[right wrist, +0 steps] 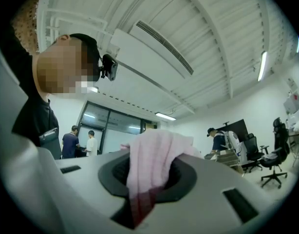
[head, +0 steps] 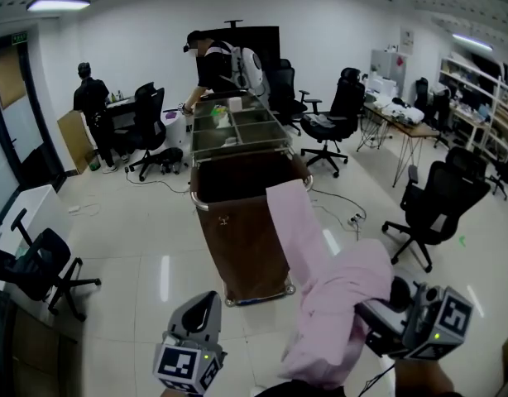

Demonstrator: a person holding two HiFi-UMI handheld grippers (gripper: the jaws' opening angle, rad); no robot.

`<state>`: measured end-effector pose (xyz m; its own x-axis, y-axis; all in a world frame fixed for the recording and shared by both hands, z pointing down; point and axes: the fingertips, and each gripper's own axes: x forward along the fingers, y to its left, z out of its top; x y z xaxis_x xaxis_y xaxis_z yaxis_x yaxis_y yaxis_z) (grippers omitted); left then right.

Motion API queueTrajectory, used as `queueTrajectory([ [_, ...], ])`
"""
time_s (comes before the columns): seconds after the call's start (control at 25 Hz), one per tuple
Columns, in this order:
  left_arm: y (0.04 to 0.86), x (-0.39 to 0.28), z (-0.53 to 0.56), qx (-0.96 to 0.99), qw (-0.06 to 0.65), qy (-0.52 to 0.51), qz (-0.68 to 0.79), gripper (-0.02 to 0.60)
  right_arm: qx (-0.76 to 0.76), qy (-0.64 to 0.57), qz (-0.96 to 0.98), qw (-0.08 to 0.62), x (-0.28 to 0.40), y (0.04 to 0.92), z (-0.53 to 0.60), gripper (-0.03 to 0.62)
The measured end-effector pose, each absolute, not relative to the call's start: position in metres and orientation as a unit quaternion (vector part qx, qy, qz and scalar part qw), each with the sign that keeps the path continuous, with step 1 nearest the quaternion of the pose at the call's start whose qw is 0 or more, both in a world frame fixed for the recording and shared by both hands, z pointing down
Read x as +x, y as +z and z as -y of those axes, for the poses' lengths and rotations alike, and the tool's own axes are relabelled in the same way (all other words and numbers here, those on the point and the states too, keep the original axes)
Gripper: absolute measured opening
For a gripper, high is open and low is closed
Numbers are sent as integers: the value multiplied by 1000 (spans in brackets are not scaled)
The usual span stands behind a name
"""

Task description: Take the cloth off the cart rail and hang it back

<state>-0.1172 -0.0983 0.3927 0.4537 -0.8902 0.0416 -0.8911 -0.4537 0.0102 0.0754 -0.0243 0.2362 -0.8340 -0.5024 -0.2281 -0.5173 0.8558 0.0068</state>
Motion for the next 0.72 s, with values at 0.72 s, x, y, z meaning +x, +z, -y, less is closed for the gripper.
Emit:
queueTrajectory([
  [0.72,392,-119,112,845,42,19,532,1,-277,-64,-958,26,33,327,92,81],
])
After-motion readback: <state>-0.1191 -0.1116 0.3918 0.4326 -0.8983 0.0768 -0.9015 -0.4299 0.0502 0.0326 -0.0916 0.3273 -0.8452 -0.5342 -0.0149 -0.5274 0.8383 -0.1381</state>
